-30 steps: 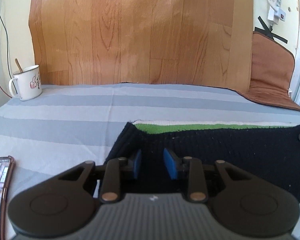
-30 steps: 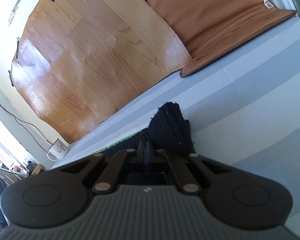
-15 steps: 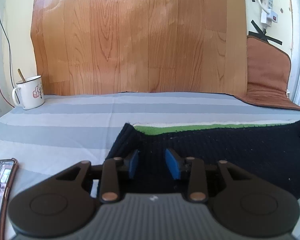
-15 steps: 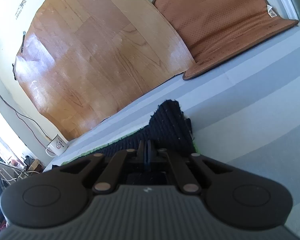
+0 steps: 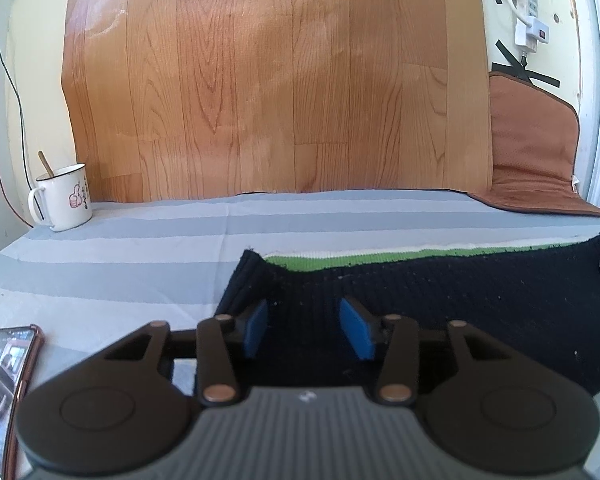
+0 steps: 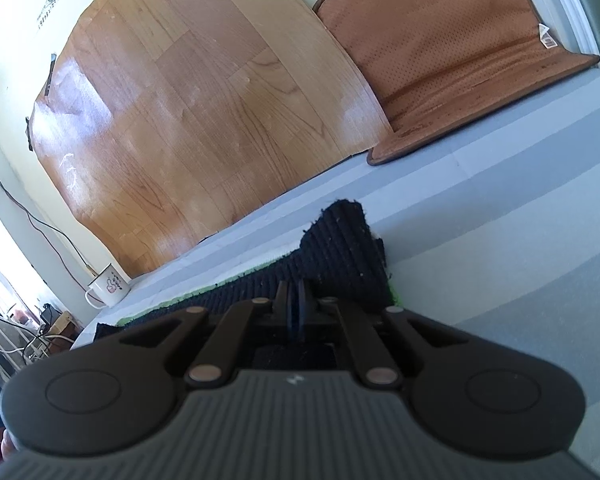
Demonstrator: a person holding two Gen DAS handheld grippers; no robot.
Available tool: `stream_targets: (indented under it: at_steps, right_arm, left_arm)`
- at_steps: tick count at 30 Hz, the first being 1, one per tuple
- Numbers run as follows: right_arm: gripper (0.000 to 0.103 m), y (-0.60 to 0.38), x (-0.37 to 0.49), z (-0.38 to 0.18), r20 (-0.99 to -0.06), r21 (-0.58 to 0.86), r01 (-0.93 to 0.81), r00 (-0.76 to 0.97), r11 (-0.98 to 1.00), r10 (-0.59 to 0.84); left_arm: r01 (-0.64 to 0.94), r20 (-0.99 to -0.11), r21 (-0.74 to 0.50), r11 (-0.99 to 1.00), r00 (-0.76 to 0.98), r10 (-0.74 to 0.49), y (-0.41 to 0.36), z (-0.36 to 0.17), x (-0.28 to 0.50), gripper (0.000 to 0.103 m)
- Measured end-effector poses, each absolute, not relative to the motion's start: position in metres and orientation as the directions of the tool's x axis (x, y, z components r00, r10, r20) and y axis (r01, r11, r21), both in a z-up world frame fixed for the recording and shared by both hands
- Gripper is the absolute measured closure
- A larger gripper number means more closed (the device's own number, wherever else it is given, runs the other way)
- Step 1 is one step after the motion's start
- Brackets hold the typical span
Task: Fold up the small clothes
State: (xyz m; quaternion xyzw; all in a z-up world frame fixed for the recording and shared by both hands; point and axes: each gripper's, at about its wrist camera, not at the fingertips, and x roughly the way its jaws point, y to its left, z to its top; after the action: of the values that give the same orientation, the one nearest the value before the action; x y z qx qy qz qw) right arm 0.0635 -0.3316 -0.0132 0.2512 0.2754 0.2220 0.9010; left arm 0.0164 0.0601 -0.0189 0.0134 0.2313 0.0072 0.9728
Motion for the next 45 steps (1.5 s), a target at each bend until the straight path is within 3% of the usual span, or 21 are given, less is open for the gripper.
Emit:
stream_targets:
  at_steps: [4,8,10,15,22,27,35,39,45]
  right_arm:
    - [0.097,-0.331,0.063,-0.013,-0.386,0.574,-0.260,0.750,0.777,0.537]
    - [0.097,-0.330,0.062,-0.013,-0.387,0.568,-0.260,0.753,0.781,0.532]
    - [0.095,-0.328,0.061,-0.012,-0.386,0.558,-0.265,0.756,0.786,0.529]
    - [0.087,-0.319,0.058,-0.008,-0.390,0.499,-0.289,0.767,0.817,0.510]
    - [0.085,-0.311,0.055,-0.004,-0.409,0.439,-0.286,0.781,0.852,0.473]
    - [0.070,-0.297,0.050,0.000,-0.418,0.353,-0.317,0.788,0.880,0.452]
    - [0.038,-0.257,0.039,0.006,-0.453,0.075,-0.366,0.816,0.928,0.358]
    - [0.032,-0.247,0.041,0.005,-0.475,0.003,-0.371,0.817,0.929,0.328]
    - [0.025,-0.248,0.045,0.004,-0.498,0.031,-0.380,0.796,0.925,0.343]
  left_arm:
    - [-0.026,-0.424,0.060,0.998,0.904,0.049,0.056,-0.018,0.012,0.042]
    - [-0.044,-0.395,0.065,0.997,0.916,0.066,0.056,-0.016,0.007,0.033]
    - [-0.082,-0.363,0.075,0.994,0.926,0.103,0.056,-0.014,0.002,0.010]
    - [-0.128,-0.258,0.075,0.989,0.955,0.143,0.056,-0.010,-0.018,0.001]
    - [-0.167,-0.135,0.113,0.979,0.974,0.182,0.047,-0.007,-0.036,0.000]
    - [-0.183,-0.135,0.098,0.978,0.971,0.195,0.050,-0.005,-0.037,0.000]
    - [-0.190,-0.101,0.111,0.975,0.974,0.201,0.048,-0.005,-0.041,0.000]
    - [-0.193,-0.116,0.108,0.975,0.972,0.205,0.050,-0.005,-0.040,0.000]
    - [-0.199,-0.101,0.098,0.975,0.973,0.209,0.051,-0.006,-0.043,0.000]
